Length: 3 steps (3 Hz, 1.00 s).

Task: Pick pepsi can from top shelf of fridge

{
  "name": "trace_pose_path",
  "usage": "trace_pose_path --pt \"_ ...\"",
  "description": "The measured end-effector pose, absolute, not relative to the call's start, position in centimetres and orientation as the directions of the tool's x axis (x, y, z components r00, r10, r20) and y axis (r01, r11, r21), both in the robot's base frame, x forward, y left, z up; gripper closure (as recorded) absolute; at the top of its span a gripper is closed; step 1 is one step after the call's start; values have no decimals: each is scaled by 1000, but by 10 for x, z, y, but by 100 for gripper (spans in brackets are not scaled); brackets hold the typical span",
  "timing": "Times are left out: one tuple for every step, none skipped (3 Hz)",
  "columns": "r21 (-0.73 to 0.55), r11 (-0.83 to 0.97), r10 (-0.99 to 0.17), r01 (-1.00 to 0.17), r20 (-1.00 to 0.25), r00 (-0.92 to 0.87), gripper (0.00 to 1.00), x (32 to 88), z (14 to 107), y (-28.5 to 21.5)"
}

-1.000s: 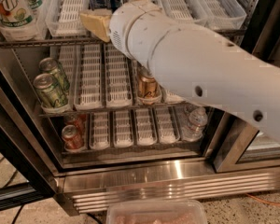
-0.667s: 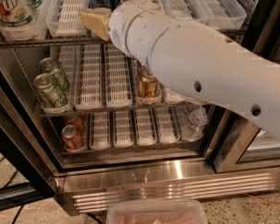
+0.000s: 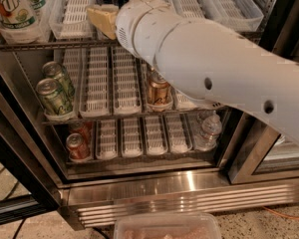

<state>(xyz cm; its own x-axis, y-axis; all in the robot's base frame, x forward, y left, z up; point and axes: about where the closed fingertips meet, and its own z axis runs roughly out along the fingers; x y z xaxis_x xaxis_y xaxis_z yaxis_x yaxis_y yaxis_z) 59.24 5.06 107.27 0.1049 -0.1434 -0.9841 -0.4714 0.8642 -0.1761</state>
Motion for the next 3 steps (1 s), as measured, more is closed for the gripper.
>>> trace_pose_path --pt "-168 867 -136 -469 -986 100 57 596 1073 51" --pt "-157 869 -129 -469 -987 93 80 598 1073 51" --pt "-158 869 -129 -469 -987 93 100 598 1073 51"
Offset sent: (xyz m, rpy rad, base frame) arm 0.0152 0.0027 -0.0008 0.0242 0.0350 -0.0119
